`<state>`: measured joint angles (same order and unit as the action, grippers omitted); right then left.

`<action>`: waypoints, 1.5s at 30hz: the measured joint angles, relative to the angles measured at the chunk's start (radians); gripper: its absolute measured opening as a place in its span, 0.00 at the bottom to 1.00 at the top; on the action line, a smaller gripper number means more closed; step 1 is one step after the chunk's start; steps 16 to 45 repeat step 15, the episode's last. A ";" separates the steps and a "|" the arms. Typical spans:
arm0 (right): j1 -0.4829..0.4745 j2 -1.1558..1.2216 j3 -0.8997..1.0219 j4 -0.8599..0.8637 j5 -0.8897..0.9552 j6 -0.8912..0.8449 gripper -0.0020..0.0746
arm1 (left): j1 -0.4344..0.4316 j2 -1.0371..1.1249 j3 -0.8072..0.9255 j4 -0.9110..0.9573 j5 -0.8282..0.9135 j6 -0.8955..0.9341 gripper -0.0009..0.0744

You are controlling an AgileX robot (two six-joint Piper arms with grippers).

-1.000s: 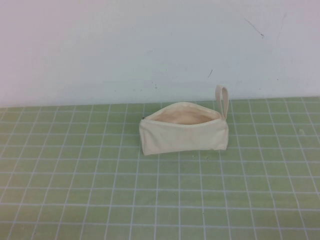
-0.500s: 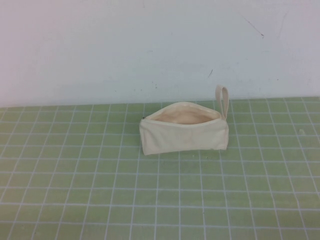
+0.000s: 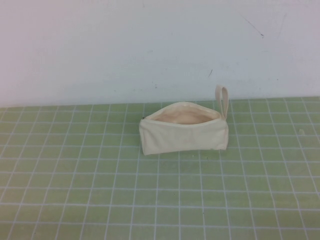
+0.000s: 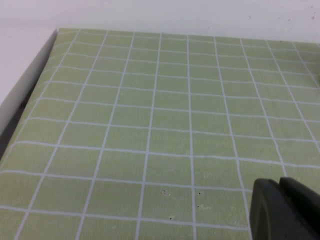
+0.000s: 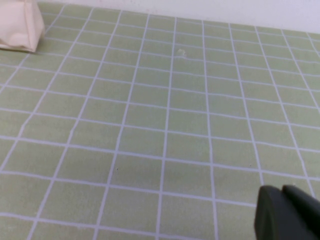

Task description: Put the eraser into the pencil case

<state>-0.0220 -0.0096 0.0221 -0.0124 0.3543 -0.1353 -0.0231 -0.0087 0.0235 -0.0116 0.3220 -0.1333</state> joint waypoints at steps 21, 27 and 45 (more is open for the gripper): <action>0.000 0.000 0.000 0.000 0.000 0.000 0.03 | 0.002 0.000 -0.002 0.000 0.010 0.000 0.01; 0.000 0.000 0.000 0.000 0.000 0.000 0.03 | 0.002 0.000 -0.002 0.000 0.010 0.000 0.01; 0.000 0.000 0.000 0.000 0.000 0.000 0.03 | 0.002 0.000 -0.002 0.000 0.010 0.000 0.01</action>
